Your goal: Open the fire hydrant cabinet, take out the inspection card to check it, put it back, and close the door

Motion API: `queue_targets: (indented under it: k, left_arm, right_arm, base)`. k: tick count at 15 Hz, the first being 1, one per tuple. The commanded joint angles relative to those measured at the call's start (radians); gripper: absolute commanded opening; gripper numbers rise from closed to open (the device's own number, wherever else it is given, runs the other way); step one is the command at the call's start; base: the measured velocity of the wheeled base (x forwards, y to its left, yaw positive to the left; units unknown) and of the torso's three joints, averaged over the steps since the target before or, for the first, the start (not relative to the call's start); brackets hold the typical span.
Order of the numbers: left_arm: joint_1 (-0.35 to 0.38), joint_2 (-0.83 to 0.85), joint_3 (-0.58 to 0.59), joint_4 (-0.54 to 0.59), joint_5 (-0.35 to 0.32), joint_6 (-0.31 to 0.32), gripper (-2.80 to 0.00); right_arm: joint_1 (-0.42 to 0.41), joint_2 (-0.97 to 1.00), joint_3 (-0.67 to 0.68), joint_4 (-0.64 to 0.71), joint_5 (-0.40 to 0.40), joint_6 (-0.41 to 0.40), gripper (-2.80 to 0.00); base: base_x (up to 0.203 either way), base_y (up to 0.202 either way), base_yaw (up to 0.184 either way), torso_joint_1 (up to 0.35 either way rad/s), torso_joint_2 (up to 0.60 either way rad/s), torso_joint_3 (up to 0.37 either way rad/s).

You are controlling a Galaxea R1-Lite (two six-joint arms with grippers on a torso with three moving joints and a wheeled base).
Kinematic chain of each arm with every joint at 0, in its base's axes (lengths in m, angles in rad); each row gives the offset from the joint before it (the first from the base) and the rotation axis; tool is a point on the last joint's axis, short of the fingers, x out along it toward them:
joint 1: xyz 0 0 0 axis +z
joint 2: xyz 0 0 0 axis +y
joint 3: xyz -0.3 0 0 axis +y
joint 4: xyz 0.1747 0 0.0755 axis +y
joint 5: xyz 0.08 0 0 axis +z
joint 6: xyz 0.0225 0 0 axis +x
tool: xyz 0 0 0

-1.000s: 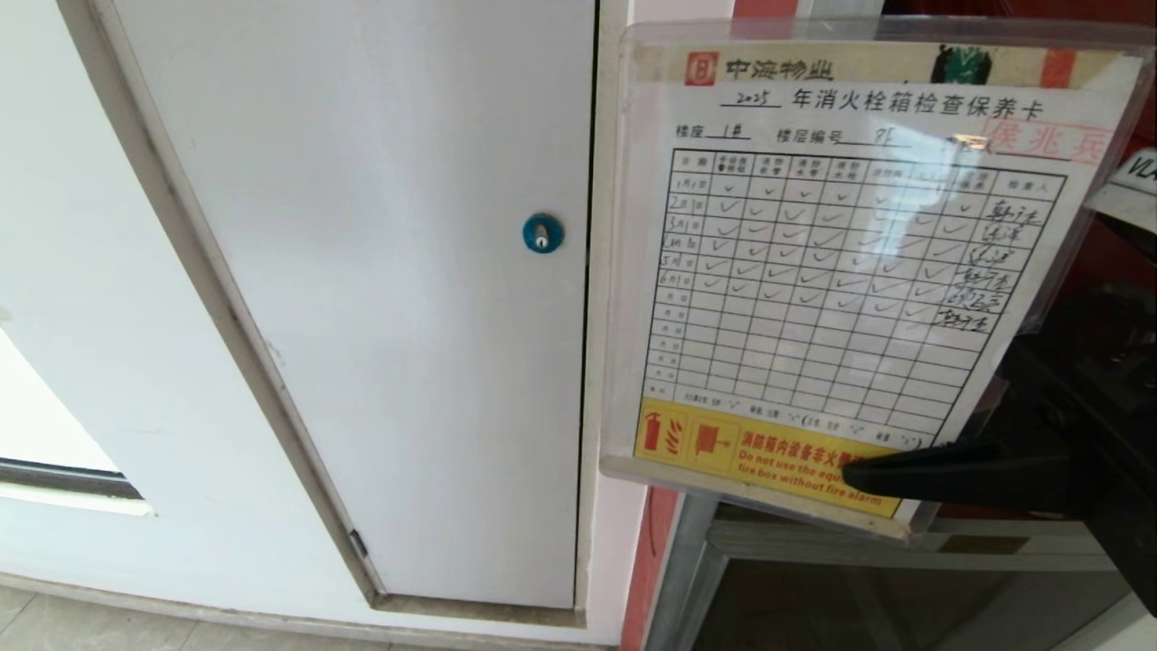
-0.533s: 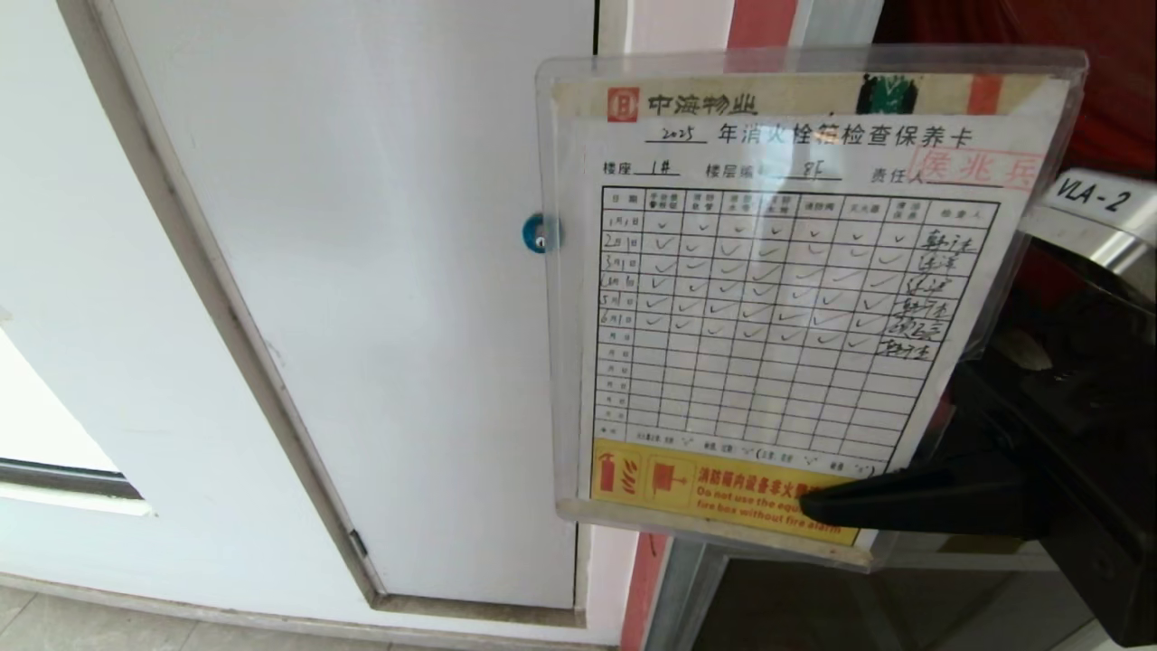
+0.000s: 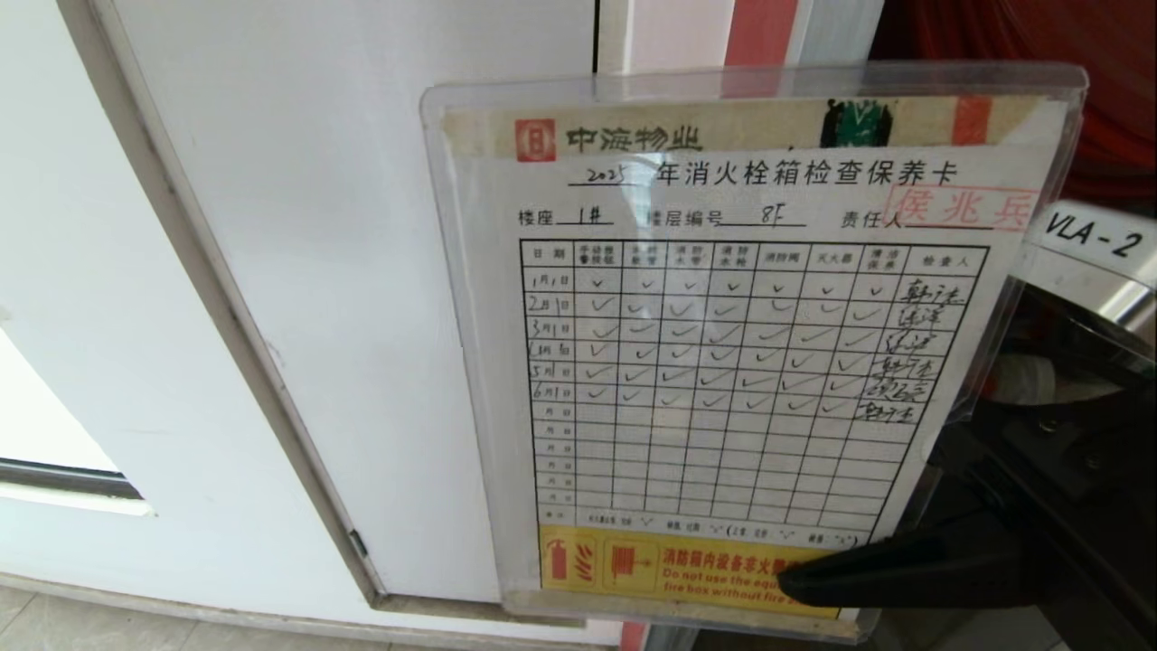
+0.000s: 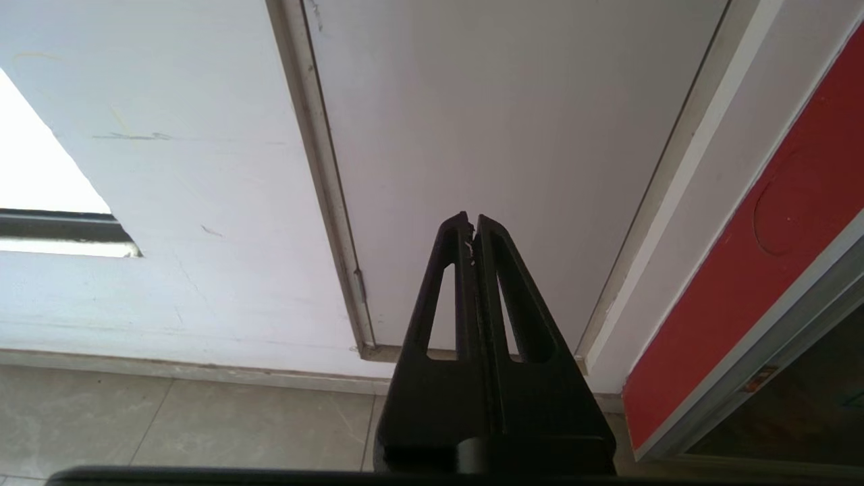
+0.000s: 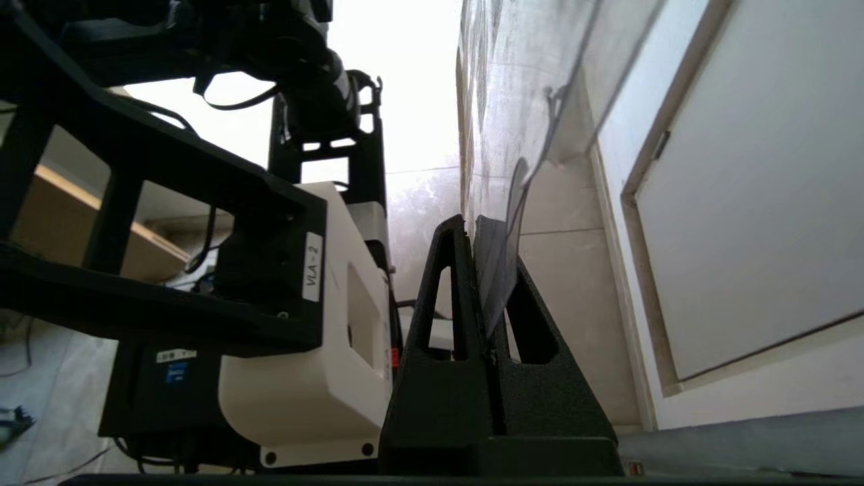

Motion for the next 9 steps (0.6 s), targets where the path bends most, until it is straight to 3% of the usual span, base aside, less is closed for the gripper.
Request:
queue_targets:
  k: [1, 9]
  left_arm:
    - [0.0, 0.001, 0.0, -0.001, 0.0, 0.0, -2.8]
    - [0.0, 0.001, 0.0, -0.001, 0.0, -0.001, -2.8]
  right_arm:
    - [0.03, -0.006, 0.0, 0.007, 0.004, -0.001, -2.8]
    - [0.134, -0.001, 0.008, 0.008, -0.005, 0.039, -2.8]
  base:
    - [0.0, 0.0, 0.0, 0.0, 0.0, 0.0]
    - [0.0, 0.0, 0.0, 0.0, 0.0, 0.0]
